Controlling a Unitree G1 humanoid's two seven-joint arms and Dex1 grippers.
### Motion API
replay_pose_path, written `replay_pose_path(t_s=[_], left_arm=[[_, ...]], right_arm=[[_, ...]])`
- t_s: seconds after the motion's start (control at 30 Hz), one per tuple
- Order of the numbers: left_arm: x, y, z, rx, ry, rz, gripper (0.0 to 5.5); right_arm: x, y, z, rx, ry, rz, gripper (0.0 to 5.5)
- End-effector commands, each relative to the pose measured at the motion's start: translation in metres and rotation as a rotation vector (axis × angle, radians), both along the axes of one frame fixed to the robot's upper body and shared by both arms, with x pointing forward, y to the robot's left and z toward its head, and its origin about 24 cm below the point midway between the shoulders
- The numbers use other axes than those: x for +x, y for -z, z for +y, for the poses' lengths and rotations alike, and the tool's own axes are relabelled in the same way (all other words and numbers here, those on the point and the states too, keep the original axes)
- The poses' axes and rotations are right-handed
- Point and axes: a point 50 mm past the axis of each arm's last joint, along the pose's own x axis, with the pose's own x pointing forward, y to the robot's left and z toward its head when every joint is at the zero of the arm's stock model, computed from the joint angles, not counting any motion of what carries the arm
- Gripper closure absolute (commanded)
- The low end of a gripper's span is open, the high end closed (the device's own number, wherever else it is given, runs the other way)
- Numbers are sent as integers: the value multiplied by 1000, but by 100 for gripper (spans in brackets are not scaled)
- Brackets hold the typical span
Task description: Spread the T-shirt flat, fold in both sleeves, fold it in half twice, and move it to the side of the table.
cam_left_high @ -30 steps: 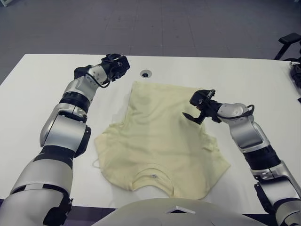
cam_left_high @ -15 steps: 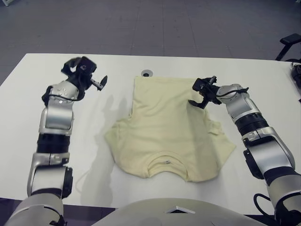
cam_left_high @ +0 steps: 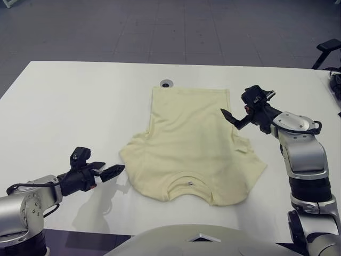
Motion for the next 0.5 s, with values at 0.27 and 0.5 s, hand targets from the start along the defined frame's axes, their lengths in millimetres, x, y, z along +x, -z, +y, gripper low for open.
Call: replay_pose_path(t_s=[0.27, 0.5], left_arm=[[37, 21, -22, 4, -72, -30, 242], [37, 12, -22, -21, -37, -35, 372]], right_arm=[[0, 0, 3, 13, 24, 3, 10], [0, 0, 0, 1, 35, 2, 10]])
